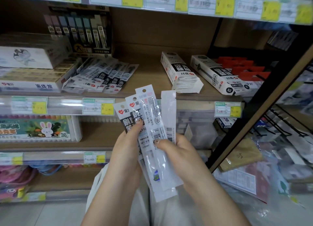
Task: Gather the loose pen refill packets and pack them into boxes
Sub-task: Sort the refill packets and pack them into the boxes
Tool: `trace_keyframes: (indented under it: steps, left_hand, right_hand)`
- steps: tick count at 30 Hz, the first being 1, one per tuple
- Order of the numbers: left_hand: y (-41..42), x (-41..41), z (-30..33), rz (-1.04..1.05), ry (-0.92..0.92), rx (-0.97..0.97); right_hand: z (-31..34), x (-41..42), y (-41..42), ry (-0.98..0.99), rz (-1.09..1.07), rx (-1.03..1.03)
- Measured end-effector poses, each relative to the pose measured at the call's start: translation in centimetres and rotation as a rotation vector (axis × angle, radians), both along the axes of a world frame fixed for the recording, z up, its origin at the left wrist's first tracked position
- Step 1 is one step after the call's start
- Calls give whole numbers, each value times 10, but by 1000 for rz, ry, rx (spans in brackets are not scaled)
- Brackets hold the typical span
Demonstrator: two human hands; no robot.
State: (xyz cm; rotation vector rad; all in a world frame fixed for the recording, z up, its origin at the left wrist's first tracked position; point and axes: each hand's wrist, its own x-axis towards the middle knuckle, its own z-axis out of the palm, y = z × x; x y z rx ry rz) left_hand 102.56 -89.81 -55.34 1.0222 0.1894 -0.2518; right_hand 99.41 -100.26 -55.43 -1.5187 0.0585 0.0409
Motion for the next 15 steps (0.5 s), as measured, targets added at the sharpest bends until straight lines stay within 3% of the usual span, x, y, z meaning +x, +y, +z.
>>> trace_keyframes:
  steps: [6,12,15]
  left_hand:
    - [7,6,-5,-6,-7,-4]
    - [12,6,-4,18,-22,8]
    - [10,4,-2,-52,-9,-1]
  right_hand:
    - [6,1,-10,-85,-104,-16]
    - [15,2,-25,-362,-121,-370]
    - [17,2,-26,-375,-126,-393]
